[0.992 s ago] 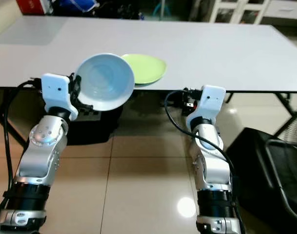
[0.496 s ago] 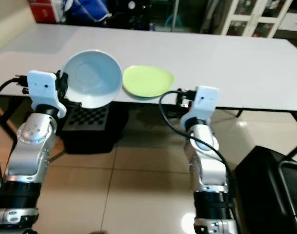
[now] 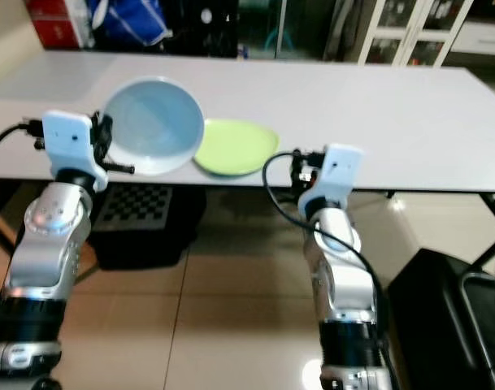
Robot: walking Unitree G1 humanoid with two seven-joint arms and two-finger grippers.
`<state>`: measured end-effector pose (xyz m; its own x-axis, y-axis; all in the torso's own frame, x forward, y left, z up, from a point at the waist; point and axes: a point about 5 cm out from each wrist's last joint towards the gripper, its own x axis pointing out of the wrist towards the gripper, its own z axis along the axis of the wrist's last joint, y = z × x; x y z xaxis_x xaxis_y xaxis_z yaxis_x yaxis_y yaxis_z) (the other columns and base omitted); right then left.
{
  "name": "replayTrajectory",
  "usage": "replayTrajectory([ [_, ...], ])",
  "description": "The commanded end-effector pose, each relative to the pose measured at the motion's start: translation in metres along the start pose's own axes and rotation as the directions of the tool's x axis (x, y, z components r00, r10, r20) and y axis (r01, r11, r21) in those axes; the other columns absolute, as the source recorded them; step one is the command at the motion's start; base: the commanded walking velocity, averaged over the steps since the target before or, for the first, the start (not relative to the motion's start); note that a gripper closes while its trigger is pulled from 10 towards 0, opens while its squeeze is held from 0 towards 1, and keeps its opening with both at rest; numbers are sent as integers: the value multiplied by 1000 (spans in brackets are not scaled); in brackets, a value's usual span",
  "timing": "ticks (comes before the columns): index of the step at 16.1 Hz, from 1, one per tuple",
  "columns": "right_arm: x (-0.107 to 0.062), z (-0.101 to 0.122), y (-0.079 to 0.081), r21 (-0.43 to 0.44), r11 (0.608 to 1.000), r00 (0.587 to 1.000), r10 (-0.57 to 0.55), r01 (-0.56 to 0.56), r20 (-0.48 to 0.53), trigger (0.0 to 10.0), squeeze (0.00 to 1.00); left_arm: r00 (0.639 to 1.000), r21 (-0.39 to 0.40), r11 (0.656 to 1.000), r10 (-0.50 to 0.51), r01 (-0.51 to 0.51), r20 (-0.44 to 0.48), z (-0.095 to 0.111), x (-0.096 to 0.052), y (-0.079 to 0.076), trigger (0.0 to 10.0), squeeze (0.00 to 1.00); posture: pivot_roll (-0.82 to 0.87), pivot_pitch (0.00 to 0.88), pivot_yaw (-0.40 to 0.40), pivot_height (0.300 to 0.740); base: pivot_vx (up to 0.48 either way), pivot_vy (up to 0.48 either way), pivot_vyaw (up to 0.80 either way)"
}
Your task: Setting the table
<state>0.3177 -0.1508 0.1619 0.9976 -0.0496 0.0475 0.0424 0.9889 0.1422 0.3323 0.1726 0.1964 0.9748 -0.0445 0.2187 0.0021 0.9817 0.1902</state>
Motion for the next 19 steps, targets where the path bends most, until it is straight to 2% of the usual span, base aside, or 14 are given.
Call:
replayTrajectory([
  [1,1,-1,-3,13,1000,1000,-20,20,-1,10000,0,999,10,999,-40,40,36,10,4,-8,10000,0,76,0,17,740,375,0,0],
  [5,-2,4,-5,1,1000,999,-26,26,21,10000,0,999,-2,999,-43,43,28,8,9,-5,10000,0,37,0,48,740,375,0,-202],
  [8,-3,1,-14,-1,999,999,-51,51,13,10000,0,997,-3,998,-65,65,33,9,10,-14,10000,0,50,0,38,740,374,0,-138],
  [12,-7,2,-6,-4,1000,1000,-28,28,8,10000,0,996,-24,996,-90,90,18,4,3,-18,10000,0,28,0,41,740,379,0,-119],
  [14,-7,1,-9,-12,1000,1000,-23,23,5,10000,0,995,-29,995,-95,96,19,4,6,-22,10000,0,38,0,33,740,375,0,-275],
  [16,-6,1,-9,-14,1000,1000,-20,20,6,10000,0,995,-29,994,-101,102,22,5,3,-24,10000,0,42,0,32,740,379,0,0],
  [19,-5,3,-3,-28,997,998,66,-66,11,10000,0,996,-76,993,-87,87,2,0,-2,-20,10000,0,35,0,19,740,375,0,0],
])
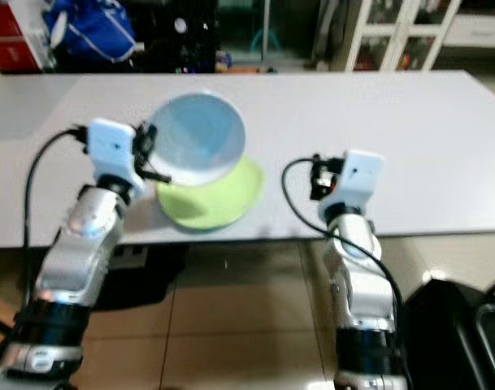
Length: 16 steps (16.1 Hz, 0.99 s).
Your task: Setting the table
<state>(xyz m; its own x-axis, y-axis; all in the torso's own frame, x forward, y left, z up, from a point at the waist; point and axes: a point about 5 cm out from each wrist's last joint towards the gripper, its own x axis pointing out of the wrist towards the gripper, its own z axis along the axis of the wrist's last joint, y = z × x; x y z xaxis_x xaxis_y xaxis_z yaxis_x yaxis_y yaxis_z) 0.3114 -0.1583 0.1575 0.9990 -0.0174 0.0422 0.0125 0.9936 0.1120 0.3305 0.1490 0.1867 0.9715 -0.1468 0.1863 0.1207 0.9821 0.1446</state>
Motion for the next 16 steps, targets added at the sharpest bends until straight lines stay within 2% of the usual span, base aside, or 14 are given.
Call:
replayTrajectory([
  [1,2,9,9,-2,997,997,75,-75,29,10000,0,1000,-18,1000,15,-15,9,4,0,4,10000,0,35,0,18,740,375,0,0],
  [5,1,13,12,0,987,986,163,-163,35,10000,0,999,-59,998,-33,32,-23,-1,-3,-6,10000,0,54,0,16,740,366,0,0],
  [8,-9,23,17,-40,937,936,348,-347,51,10000,0,988,-145,987,-84,65,-128,-15,-4,-11,10000,0,23,0,25,740,0,0,0],
  [9,-17,25,18,-68,894,895,445,-443,27,10000,0,978,-224,973,-88,44,-187,-23,-1,-9,10000,0,21,0,22,740,0,0,0],
  [11,-20,22,16,-113,871,877,481,-479,-11,10000,0,970,-282,958,-118,55,-212,-28,3,-13,10000,0,33,0,12,740,0,0,0],
  [13,-22,20,13,-137,865,875,483,-483,-34,10000,0,955,-330,940,-173,87,-240,-33,5,-22,10000,0,34,0,10,740,0,0,0],
  [14,-26,21,9,-146,856,868,494,-496,-55,10000,0,924,-401,908,-251,121,-289,-39,12,-33,10000,0,16,0,21,740,0,0,0],
  [16,-31,21,8,-179,820,839,534,-544,-103,10000,0,901,-453,882,-298,132,-316,-40,23,-40,10000,0,7,0,18,740,0,0,0],
])
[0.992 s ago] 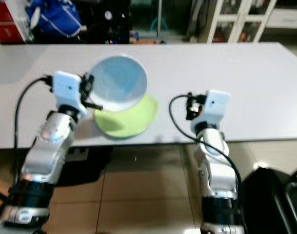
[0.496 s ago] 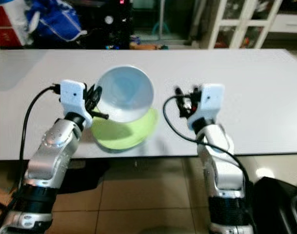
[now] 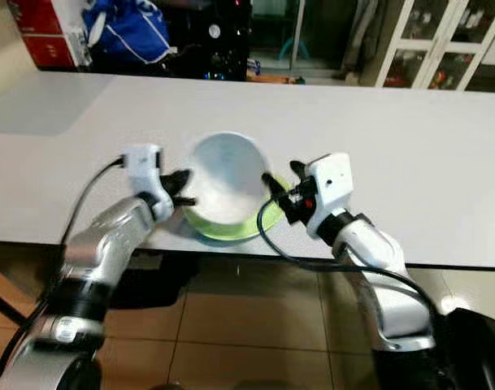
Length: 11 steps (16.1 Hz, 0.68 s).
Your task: Setting the table
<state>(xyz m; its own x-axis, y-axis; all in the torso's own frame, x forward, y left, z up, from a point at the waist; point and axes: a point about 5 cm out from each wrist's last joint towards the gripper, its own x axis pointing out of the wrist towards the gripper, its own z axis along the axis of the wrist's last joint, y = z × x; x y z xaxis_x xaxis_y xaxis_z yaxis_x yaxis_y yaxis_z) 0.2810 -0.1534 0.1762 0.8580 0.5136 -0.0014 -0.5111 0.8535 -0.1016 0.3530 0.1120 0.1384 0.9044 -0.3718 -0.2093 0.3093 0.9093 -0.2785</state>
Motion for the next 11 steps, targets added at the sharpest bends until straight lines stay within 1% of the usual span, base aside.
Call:
replayTrajectory([
  [1,-4,-2,5,-53,996,995,73,-76,-69,10000,0,1000,-46,998,-30,30,-7,12,10,-4,10000,0,4,0,23,740,0,0,0],
  [2,-6,-7,6,-80,991,988,95,-105,-118,10000,0,999,-65,997,-32,30,-31,14,14,-4,10000,0,1,0,23,740,0,0,0],
  [3,-6,-7,6,-80,991,988,95,-105,-118,10000,0,999,-65,997,-32,30,-31,14,14,-4,10000,0,1,0,23,740,0,0,0],
  [5,-9,-15,7,-107,986,976,103,-125,-192,10000,0,998,-41,999,-23,21,-58,16,21,-4,10000,0,1,0,23,740,0,0,0],
  [6,-11,-20,9,-94,988,969,94,-118,-229,10000,0,995,20,1000,26,-24,-92,19,28,-1,10000,0,-1,0,28,740,0,0,0],
  [7,-12,-23,12,-83,990,964,92,-116,-250,10000,0,992,29,999,48,-45,-116,19,32,1,10000,0,-1,0,29,740,0,0,0],
  [8,-12,-25,15,-74,990,961,95,-118,-258,10000,0,990,14,999,54,-53,-130,18,34,2,10000,0,-1,0,31,740,0,0,0],
  [11,-13,-27,20,-68,990,955,99,-123,-278,10000,0,981,8,995,102,-102,-163,11,36,8,10000,0,-8,0,38,740,0,0,0],
])
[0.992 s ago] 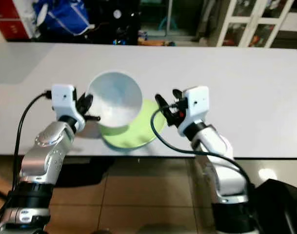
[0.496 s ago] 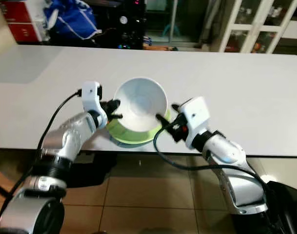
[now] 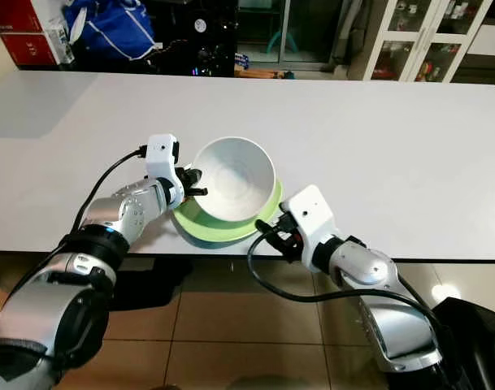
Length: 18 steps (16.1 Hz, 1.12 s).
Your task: Setting the table
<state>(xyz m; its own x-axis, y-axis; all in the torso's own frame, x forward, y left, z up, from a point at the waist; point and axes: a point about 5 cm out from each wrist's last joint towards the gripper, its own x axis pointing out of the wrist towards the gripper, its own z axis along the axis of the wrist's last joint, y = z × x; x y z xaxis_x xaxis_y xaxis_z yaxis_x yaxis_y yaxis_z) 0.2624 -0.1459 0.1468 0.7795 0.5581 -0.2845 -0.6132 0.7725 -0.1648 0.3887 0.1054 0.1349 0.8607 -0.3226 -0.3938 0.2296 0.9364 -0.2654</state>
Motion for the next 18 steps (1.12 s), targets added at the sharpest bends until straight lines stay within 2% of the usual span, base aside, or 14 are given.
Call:
replayTrajectory([
  [1,-1,1,1,2,1000,1000,-6,6,-9,10000,0,1000,4,1000,29,-29,6,4,1,3,10000,0,-9,0,38,740,0,0,0],
  [5,-1,-1,1,6,1000,1000,-7,7,-30,10000,0,998,27,998,53,-52,-20,1,2,7,10000,0,-5,0,36,740,0,0,0],
  [6,-2,-1,1,7,1000,999,-8,8,-32,10000,0,999,24,999,49,-49,-22,2,2,7,10000,208,-4,0,34,740,0,0,0],
  [7,-2,-1,1,8,1000,999,-9,9,-32,10000,0,999,24,999,47,-47,-22,2,2,7,10000,773,-4,0,34,740,0,0,0],
  [8,-1,-1,1,9,1000,999,-10,11,-35,10000,0,999,17,999,40,-39,-23,2,2,6,10000,1000,-4,0,34,740,0,0,0],
  [13,-1,1,-4,-5,1000,999,-29,28,-42,10000,0,999,19,999,35,-35,-30,2,2,8,10000,1000,-4,0,34,740,0,0,0],
  [18,-2,2,-10,-15,999,998,-40,40,-42,10000,0,999,57,998,-26,28,-44,7,2,1,10000,1000,-4,0,26,740,0,0,0],
])
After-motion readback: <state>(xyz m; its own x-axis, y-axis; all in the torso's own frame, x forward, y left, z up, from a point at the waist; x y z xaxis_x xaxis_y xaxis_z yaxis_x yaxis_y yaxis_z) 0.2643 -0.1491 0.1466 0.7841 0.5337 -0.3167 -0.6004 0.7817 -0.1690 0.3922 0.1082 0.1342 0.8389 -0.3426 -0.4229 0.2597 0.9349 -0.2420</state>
